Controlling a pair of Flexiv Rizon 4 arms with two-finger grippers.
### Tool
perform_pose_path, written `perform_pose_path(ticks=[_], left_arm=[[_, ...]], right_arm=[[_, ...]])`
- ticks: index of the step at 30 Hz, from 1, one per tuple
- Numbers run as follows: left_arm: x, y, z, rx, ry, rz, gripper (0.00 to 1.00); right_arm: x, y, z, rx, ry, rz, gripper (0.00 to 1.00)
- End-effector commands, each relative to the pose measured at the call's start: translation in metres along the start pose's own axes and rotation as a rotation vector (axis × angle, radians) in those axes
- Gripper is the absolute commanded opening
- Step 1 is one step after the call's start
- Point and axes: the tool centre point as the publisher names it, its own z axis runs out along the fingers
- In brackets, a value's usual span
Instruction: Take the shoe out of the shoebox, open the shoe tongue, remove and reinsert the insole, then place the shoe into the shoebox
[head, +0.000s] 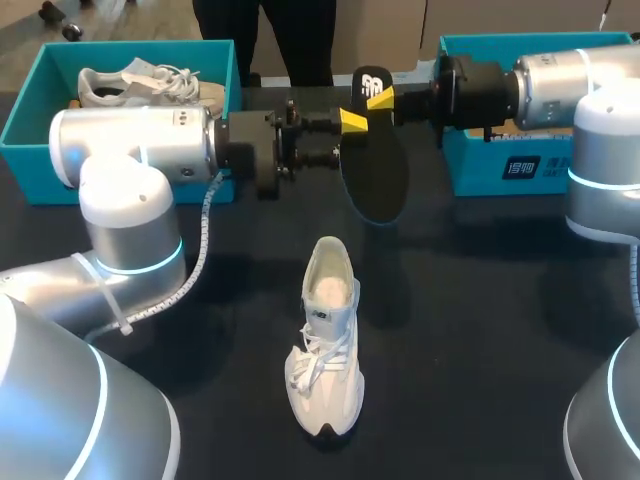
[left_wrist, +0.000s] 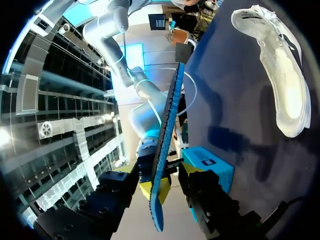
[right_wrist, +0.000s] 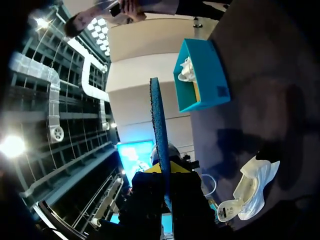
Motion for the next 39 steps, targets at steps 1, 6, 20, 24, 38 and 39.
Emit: perform_pose_path(ticks=[1,6,20,24,38,39], left_arm=[[0.0023,-0.0008,0.0005,-0.004,-0.001,0.004,0.48],[0.0016,-0.0009,0.0014,-0.008,0.000,0.009,0.43],[-0.0063,-0.0069,0.0039,0.002,-0.020,0.028,0.24],[-0.0053,-0.0064,0.0046,-0.003,-0.016,0.029,0.12],[-0.0051,-0.0068,0.0051,-0.006,-0.017,0.049,0.00],[-0.0053,-0.0065,0.0036,-0.007,-0.017,0.052,0.00]], right_arm=[[0.0001,-0.0028,0.0000,-0.006,0.000,0.000,0.00],[0.0001,-0.0028,0.0000,-0.006,0.000,0.000,0.00],[0.0001,-0.0028,0.0000,-0.006,0.000,0.000,0.00],[0.0001,-0.0028,0.0000,-0.006,0.000,0.000,0.00],[0.0017,-0.0057,-0.0001,-0.001,0.011,-0.009,0.68],[0.0019,-0.0066,-0.0006,-0.003,0.014,-0.016,1.00]])
